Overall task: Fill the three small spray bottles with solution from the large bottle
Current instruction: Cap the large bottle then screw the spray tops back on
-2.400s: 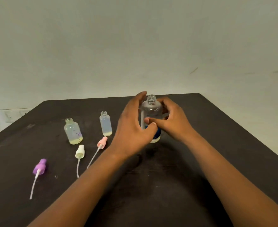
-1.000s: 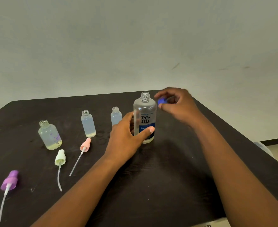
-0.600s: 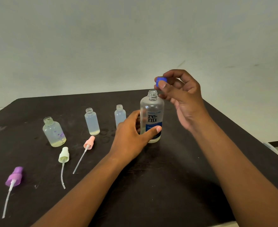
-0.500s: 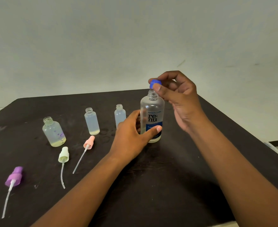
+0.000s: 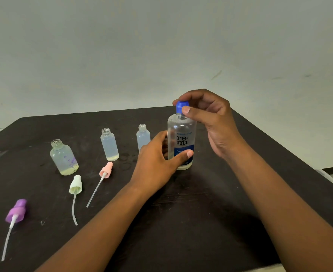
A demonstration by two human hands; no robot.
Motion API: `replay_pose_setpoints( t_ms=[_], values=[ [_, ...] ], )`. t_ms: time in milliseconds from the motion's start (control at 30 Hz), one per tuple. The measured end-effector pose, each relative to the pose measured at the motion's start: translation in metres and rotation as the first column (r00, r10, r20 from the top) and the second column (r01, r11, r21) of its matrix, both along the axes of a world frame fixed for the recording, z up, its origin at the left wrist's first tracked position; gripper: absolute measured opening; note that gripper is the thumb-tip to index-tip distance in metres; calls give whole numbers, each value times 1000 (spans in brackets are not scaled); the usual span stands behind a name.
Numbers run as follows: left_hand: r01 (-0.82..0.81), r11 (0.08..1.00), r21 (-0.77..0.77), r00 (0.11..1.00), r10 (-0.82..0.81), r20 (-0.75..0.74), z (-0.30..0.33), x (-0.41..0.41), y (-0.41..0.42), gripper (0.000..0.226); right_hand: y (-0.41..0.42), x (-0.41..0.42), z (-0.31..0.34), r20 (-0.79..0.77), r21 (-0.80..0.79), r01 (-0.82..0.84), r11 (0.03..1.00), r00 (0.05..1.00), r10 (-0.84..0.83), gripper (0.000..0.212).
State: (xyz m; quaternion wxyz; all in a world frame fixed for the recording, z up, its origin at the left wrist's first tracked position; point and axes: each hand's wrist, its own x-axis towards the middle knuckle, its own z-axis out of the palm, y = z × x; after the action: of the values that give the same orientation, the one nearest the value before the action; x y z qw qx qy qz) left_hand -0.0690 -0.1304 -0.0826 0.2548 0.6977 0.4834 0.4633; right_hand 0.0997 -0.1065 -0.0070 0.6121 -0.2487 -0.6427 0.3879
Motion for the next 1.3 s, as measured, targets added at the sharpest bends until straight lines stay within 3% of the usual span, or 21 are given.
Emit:
replay_pose_setpoints(
  t_ms=[367,633,867,967,1100,1300],
  values=[
    [3,1000,-8,1000,-2,20,-1,0,-1,56,0,-2,-2,-7,-4,33,999,999,-33,21],
    [0,1000,-3,1000,0,12,-1,0,0,60,1,-1,-3,-14,-10,8,1000,1000,-8,14],
    [-5,1000,2,1000,5,4,0,-1,-1,61,0,-5,-3,20,41,135,990,991,-135,16],
    [-3,1000,-9,1000,3,4,1,-1,-1,57,1,-4,-2,11,55,116,992,993,-117,6],
    [-7,1000,-10,1000,7,2,1,0,-2,56,1,1,0,1,33,89,996,996,-89,12],
    [-15,1000,-16,1000,15,0,2,0,-2,57,0,-2,1,23,17,172,985,985,-172,9]
  ],
)
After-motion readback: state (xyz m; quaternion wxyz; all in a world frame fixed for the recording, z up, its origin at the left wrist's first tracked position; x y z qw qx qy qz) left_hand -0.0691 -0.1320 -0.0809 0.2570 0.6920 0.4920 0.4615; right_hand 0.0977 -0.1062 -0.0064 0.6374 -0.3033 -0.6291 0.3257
